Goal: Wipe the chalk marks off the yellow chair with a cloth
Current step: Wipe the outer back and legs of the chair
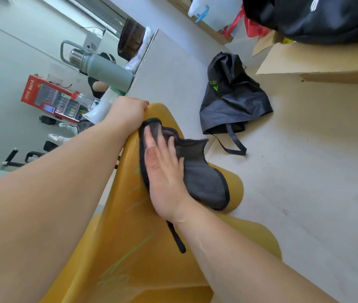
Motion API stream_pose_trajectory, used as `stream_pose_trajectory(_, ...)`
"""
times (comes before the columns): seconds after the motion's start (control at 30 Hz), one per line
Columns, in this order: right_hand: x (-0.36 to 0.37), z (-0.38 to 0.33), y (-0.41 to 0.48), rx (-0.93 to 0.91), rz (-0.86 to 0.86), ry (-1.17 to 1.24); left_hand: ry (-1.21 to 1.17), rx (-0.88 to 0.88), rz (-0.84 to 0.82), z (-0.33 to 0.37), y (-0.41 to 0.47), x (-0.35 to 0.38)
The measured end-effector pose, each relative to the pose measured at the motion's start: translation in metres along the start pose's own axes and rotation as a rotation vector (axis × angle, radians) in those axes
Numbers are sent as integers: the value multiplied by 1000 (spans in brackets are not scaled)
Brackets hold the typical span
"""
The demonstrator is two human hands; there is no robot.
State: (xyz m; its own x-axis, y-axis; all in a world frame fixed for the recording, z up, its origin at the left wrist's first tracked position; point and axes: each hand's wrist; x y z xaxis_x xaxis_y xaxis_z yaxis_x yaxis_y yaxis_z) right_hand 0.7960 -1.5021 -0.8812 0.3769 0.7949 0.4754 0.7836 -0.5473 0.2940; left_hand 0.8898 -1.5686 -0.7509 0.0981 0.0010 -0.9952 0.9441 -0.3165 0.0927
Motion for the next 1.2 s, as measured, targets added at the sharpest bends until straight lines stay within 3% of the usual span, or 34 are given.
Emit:
stream_pose_trajectory(0.1, -4, 11, 3, -31, 38, -41, -180, -20, -18, -6, -39, -8)
stream_pose_trajectory(0.23, -12, 45, 2, 228, 86, 30, -238, 15, -65, -36, -107, -27)
stream_pose_trajectory(0.33, -5, 39, -8, 289, 154, 85, -249, 74, -132, -67, -137, -35)
stream_pose_trajectory(0.4, 2, 19, -12, 224, 158, 24, -315, 94, -148, -80, -144, -33)
stream_pose_trajectory(0.53, 19, -15, -17, -116, 88, -171, -386, 171, -63, -91, -149, -20)
stream_pose_trajectory(0.63, 13, 1, -9, -191, 116, -205, -444, 154, -40, -93, -149, -15)
stream_pose_trajectory(0.83, -3, 55, -2, 353, 230, 148, -364, 150, -12, -90, -150, -13)
stream_pose_trajectory(0.9, 1, 41, -4, 311, 212, 89, -377, 164, -8, -89, -149, -12)
stream_pose_trajectory(1.1, -2, 8, 20, -79, 119, -121, -392, 204, 3, -90, -145, -9)
stream_pose_trajectory(1.2, -24, 26, 55, -9, 110, -2, -376, 197, 6, -92, -144, -9)
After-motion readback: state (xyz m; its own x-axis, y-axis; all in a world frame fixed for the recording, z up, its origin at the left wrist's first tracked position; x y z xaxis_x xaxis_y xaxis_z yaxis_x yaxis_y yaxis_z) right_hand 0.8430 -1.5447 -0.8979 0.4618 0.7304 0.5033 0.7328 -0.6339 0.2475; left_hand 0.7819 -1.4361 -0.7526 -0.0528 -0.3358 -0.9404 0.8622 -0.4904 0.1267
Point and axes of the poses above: each hand's wrist, its own y-axis towards the middle knuckle, its own x-axis out of the palm, z = x × y, and after that the axes turned 5 degrees about -x, right-handed
